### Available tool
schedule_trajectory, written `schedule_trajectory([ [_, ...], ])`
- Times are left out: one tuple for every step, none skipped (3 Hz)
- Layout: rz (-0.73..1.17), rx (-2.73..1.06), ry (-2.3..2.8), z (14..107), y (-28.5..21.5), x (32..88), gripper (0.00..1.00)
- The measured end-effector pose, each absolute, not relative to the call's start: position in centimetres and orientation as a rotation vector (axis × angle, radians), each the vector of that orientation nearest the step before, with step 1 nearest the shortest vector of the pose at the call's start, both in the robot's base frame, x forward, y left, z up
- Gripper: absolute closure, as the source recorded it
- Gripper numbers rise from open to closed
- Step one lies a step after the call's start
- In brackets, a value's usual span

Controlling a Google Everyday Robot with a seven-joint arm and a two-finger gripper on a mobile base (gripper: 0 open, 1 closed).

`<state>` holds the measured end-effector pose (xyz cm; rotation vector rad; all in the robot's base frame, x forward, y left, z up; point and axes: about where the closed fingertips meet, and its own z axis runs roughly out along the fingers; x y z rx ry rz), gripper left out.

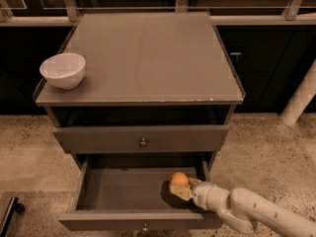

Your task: Place orange into middle drawer

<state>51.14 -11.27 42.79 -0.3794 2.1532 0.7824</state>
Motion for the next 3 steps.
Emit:
schedule_trajectory([
  [0.773, -0.357, 2.202, 41.31, -11.24, 50.74, 1.00],
  [0.761, -0.341, 2.236, 40.52, -11.45, 50.51, 1.00],
  [0.761, -0.341, 2.236, 40.51, -11.45, 50.51, 0.82],
])
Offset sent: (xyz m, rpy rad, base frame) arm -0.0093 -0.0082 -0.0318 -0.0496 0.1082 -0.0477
